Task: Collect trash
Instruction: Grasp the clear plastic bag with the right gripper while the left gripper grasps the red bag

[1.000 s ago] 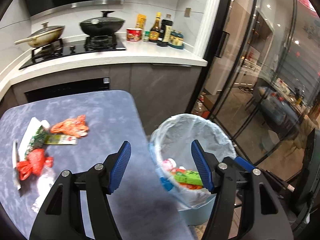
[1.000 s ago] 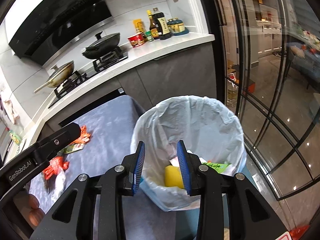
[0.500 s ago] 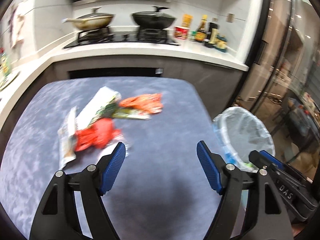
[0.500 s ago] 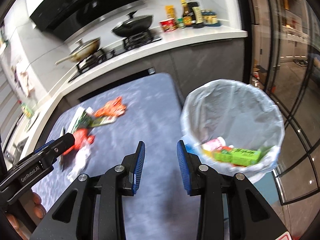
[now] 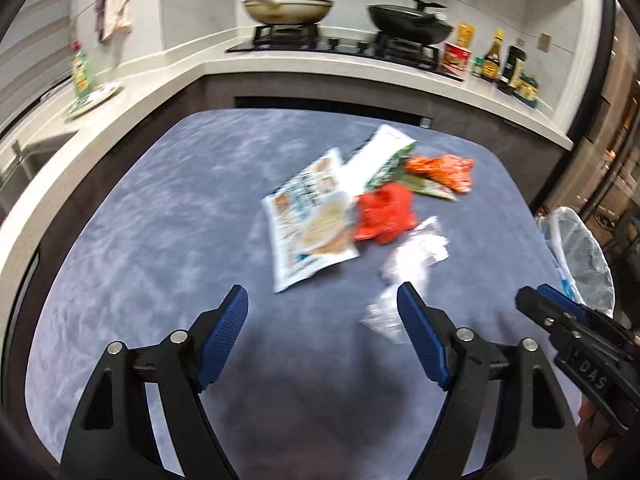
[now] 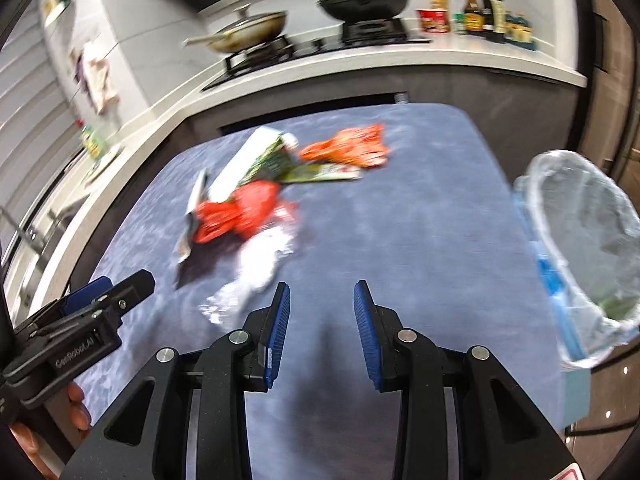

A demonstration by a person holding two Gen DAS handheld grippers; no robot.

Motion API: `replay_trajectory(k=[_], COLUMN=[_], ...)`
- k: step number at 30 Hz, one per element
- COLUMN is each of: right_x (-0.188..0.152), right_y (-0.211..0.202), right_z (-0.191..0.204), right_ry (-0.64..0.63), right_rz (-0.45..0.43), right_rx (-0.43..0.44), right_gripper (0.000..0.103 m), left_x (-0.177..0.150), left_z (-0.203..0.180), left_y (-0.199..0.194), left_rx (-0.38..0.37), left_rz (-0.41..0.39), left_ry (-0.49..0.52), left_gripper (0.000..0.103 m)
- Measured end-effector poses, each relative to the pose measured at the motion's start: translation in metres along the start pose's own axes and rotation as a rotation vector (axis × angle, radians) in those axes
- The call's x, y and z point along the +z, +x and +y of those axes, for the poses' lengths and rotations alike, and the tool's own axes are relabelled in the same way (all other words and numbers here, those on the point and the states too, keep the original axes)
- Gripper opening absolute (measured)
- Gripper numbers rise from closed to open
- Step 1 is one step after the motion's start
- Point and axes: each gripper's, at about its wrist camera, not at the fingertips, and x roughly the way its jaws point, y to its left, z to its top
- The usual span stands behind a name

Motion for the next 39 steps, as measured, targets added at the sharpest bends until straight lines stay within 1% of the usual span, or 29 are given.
replay_trajectory(k=[6, 10, 14, 15, 17, 18, 20, 23, 26, 28, 31, 34, 39], right_x=[0.003, 0.005, 0.004, 0.003, 0.002, 0.001, 0.001, 0.002, 0.004, 0.005, 0.007, 0.008, 0.007], right_y=[0.037, 0.058, 0.072, 0.075, 0.08, 0.08, 0.076, 0.061, 0.046, 0.034, 0.021, 0.014, 0.008], right_z=[0.039, 0.051, 0.054, 0.053, 0.05, 0.048, 0.045, 0.035, 0.019, 0.006, -0.011, -0.022, -0.031], right_ry=[-0.025, -0.034, -0.042, -0.041, -0.035, -0.032, -0.026, -0.018, 0.011, 0.036, 0.062, 0.082, 0.095], right_rz=[0.049, 0.078, 0.099, 0.106, 0.118, 0.119, 0.106, 0.068, 0.041, 0.026, 0.011, 0.003, 0.0], right_rx=[0.038, 0.033, 0.016, 0.013, 0.01, 0.007, 0.004, -0.017, -0.026, -0.032, -0.041, -0.044, -0.039], right_gripper=[0.033, 0.033, 0.032, 0.03, 0.011, 0.009, 0.004, 0.004, 0.004, 0.004, 0.004, 0.004, 0.004], left_x=[-0.006, -0.007, -0.006, -0.006, -0.006, -0.007, -0.007, -0.006, -0.005, -0.002, 0.005, 0.015, 0.029], left_z=[0.028, 0.039, 0.042, 0.042, 0.04, 0.038, 0.035, 0.024, 0.011, 0.001, -0.011, -0.019, -0.017], left_y=[0.002, 0.005, 0.009, 0.01, 0.012, 0.013, 0.016, 0.019, 0.026, 0.032, 0.044, 0.058, 0.077], left_rx=[0.019, 0.014, 0.008, 0.004, -0.006, -0.009, -0.02, -0.048, -0.107, -0.151, -0.196, -0.212, -0.185], left_rz=[0.013, 0.02, 0.026, 0.028, 0.033, 0.034, 0.039, 0.049, 0.067, 0.075, 0.073, 0.063, 0.044], left_ry=[-0.039, -0.062, -0.067, -0.068, -0.066, -0.061, -0.056, -0.05, -0.054, -0.079, -0.119, -0.164, -0.247], left_gripper=[0.074, 0.074, 0.074, 0.074, 0.074, 0.074, 0.074, 0.074, 0.074, 0.074, 0.074, 0.074, 0.073])
